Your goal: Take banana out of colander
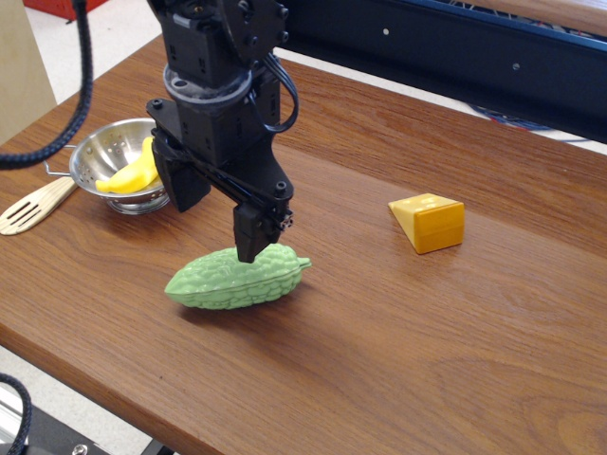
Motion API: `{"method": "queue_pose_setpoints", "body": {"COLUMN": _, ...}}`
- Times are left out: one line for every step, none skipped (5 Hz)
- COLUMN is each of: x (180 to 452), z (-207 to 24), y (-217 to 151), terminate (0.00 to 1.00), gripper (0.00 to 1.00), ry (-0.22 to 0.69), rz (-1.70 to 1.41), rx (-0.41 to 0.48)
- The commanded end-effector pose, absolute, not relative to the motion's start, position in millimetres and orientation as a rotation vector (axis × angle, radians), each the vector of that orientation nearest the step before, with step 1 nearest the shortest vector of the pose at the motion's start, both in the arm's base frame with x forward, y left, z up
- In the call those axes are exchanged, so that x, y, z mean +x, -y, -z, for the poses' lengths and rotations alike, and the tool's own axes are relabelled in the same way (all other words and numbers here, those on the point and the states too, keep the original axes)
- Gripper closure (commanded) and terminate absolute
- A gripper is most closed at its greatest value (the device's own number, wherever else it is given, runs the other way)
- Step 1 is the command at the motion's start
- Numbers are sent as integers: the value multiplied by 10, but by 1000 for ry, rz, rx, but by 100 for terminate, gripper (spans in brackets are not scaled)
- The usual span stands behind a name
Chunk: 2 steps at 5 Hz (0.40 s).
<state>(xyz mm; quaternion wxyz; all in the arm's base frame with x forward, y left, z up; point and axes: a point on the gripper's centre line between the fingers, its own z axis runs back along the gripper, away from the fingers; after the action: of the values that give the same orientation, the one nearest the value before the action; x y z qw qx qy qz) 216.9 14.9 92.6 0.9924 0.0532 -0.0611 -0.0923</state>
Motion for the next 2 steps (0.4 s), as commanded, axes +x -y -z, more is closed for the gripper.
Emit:
{"method": "queue_pose_setpoints", "body": {"x": 2169, "z": -926, "y": -149, "terminate": 0, "gripper": 0, "ry": 122, "rz": 185, "rx": 107}}
{"method": "queue_pose_setpoints", "body": {"x": 2304, "z": -1092, "y": -311, "terminate": 0, "gripper": 0, "ry": 131, "rz": 193, "rx": 97}}
